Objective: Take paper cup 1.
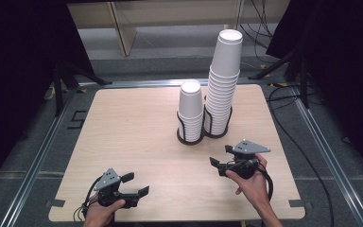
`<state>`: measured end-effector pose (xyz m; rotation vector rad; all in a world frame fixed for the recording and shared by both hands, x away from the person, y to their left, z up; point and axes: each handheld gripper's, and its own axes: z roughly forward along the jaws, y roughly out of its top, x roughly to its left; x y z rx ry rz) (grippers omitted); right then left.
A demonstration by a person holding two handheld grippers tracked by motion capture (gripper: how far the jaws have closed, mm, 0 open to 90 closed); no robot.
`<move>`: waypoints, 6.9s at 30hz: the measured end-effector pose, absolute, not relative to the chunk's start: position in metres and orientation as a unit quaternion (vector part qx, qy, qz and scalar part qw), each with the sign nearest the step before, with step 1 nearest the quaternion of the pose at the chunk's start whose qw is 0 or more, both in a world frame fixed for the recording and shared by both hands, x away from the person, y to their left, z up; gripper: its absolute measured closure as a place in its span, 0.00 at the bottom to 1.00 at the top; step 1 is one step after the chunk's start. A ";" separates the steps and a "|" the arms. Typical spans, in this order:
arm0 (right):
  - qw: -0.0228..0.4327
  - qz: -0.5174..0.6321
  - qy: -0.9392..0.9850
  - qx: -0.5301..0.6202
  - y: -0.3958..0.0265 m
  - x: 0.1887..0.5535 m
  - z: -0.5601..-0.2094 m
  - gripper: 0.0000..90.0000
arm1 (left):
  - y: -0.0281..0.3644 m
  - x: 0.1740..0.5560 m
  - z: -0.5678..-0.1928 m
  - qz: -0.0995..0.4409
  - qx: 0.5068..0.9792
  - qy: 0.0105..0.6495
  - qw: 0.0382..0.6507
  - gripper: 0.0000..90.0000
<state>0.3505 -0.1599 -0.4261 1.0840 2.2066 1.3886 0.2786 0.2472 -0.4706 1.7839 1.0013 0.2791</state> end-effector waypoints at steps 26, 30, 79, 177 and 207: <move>0.186 0.503 0.763 0.361 -0.127 0.383 -0.387 0.26 | 0.246 0.279 -0.472 0.113 0.741 0.409 0.520 0.16; 0.201 0.510 0.754 0.361 -0.124 0.391 -0.382 0.26 | 0.246 0.279 -0.472 0.114 0.740 0.411 0.521 0.16; 0.241 0.509 0.722 0.401 -0.065 0.459 -0.341 0.18 | 0.233 0.293 -0.471 0.154 0.763 0.370 0.508 0.16; 0.230 0.589 0.684 0.363 -0.057 0.415 -0.257 0.21 | 0.231 0.291 -0.471 0.152 0.764 0.369 0.508 0.16; 0.126 0.570 0.747 0.319 -0.052 0.378 -0.363 0.21 | 0.239 0.303 -0.463 0.186 0.740 0.368 0.532 0.16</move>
